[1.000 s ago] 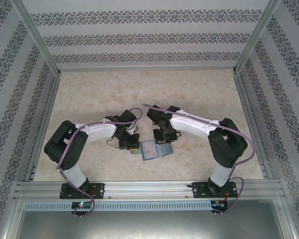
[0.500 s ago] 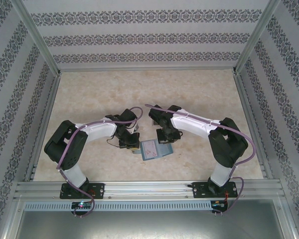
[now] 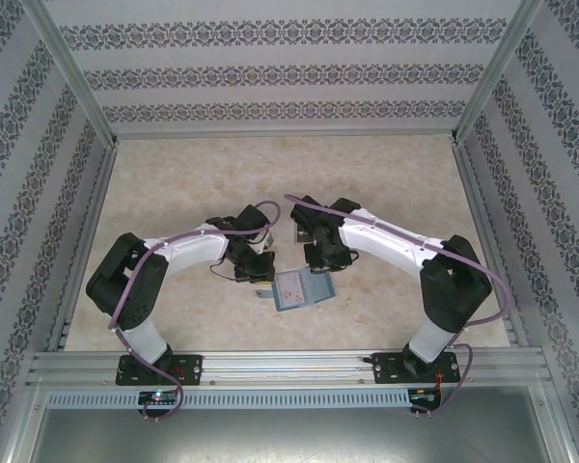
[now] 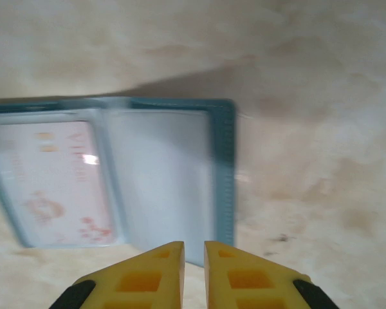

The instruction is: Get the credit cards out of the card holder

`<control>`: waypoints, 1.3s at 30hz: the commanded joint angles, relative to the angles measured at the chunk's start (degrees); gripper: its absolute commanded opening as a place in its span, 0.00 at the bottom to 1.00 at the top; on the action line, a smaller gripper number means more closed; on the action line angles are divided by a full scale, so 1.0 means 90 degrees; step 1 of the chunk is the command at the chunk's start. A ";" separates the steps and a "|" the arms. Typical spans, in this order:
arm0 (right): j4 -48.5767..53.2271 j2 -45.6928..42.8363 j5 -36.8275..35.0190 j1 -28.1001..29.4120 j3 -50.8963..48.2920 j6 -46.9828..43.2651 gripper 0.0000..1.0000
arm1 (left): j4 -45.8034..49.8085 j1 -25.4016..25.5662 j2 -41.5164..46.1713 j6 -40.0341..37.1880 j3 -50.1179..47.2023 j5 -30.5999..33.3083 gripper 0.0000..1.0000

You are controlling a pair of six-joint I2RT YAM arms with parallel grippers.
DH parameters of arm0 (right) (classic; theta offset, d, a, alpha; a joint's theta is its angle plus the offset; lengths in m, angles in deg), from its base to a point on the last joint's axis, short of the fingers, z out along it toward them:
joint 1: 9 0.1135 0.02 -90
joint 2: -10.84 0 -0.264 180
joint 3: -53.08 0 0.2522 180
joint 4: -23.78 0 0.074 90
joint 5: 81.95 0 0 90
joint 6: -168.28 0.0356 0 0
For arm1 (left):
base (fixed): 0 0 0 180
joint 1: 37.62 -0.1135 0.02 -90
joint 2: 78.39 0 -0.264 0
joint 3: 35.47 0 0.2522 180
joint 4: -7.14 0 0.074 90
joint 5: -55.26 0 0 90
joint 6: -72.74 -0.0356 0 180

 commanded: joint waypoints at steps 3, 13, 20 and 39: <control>-0.1189 -0.0120 0.1333 -0.0105 -0.0418 0.0302 0.19 | 0.0070 0.0211 0.0066 0.0164 0.0190 -0.0118 0.02; -0.2252 0.0386 0.2059 -0.0329 -0.1046 0.0425 0.19 | -0.0210 0.0394 -0.0044 0.0408 0.0152 -0.0139 0.01; -0.2624 0.0514 0.2067 -0.0561 -0.1610 0.0455 0.18 | -0.0217 0.0436 -0.0081 0.0421 0.0218 -0.0156 0.01; -0.2707 -0.0225 0.1768 -0.0431 -0.1851 0.0837 0.23 | -0.0322 0.0695 -0.0664 0.0429 0.0627 -0.0268 0.00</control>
